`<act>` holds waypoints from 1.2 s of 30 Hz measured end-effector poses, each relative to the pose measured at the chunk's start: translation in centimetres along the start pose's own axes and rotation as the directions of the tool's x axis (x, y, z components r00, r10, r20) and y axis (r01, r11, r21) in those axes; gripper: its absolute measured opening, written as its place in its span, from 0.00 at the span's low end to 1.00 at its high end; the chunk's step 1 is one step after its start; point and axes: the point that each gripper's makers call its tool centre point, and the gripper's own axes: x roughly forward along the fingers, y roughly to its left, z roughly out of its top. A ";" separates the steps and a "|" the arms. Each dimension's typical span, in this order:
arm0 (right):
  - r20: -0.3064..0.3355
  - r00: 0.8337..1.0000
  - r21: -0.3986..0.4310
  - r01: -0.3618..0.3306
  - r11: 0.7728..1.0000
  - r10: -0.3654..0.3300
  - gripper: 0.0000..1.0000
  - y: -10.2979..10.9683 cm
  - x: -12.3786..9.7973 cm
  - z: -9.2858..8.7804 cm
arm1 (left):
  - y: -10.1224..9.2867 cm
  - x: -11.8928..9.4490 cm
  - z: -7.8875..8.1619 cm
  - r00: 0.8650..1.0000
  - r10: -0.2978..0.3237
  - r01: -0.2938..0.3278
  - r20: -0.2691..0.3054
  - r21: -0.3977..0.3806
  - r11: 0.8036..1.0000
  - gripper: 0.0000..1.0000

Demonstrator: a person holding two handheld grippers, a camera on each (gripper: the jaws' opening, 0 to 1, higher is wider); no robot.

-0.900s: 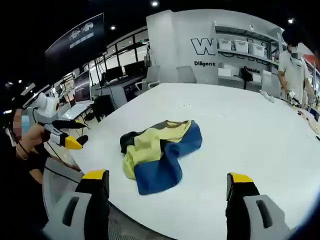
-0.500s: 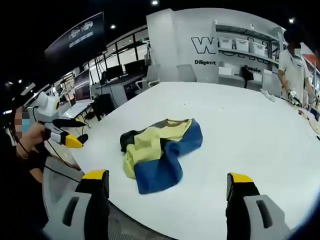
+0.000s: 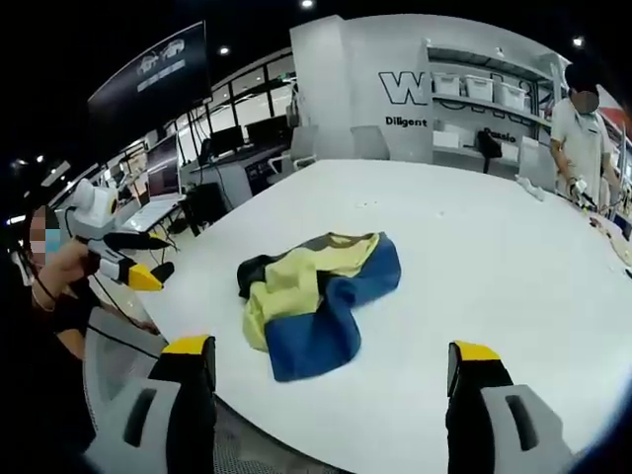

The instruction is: Fold the garment on the visible template until the final outline fits inside the template.

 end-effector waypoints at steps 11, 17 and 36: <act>-0.004 1.000 -0.003 0.002 1.000 -0.002 0.96 0.0 -0.1 -0.1 | 0.0 -0.1 -0.2 1.000 0.001 -0.001 -0.007 0.001 1.000 0.97; -0.008 1.000 -0.011 -0.003 1.000 0.003 0.97 0.2 -0.1 -0.1 | -0.1 -0.1 -0.3 1.000 -0.001 0.001 -0.015 0.013 1.000 0.97; -0.003 1.000 -0.050 -0.022 0.999 0.022 0.97 0.1 1.8 1.4 | 1.2 0.5 0.1 1.000 0.019 -0.019 -0.006 -0.013 1.000 0.95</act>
